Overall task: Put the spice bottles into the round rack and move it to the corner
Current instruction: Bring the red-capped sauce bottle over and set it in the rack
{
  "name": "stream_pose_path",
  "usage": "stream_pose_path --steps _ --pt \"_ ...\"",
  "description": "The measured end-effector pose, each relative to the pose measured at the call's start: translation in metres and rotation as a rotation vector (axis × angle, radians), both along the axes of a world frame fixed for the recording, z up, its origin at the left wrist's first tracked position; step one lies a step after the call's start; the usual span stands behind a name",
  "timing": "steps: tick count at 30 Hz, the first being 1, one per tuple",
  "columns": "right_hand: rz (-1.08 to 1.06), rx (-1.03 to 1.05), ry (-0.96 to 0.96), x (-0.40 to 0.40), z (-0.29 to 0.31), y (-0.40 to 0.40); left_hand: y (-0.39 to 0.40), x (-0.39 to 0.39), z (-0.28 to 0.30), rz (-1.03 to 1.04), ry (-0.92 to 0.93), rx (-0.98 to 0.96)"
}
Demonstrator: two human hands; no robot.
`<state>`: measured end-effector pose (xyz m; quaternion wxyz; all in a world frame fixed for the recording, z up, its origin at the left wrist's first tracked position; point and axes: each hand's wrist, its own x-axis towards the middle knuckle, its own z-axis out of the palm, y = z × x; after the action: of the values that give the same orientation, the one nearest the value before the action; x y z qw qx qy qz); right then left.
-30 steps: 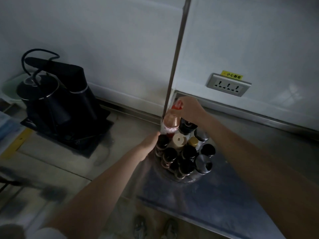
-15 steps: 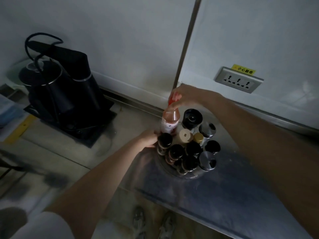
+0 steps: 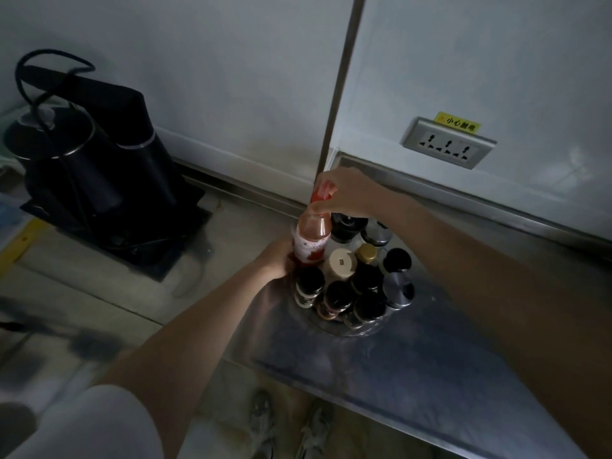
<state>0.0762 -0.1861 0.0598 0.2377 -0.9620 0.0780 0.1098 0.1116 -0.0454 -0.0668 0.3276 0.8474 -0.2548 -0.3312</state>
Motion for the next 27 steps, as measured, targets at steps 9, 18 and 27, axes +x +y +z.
stream_pose_path --steps 9,18,27 --pt "0.095 0.016 0.026 -0.022 -0.022 0.010 0.012 0.009 0.021 -0.021 0.260 -0.111" --pt "0.065 0.013 0.165 -0.026 0.010 -0.028 0.000 -0.001 0.056 -0.173 0.132 -0.101" --pt "-0.021 -0.060 0.019 -0.038 -0.038 -0.026 -0.003 -0.003 0.053 -0.241 0.019 -0.051"
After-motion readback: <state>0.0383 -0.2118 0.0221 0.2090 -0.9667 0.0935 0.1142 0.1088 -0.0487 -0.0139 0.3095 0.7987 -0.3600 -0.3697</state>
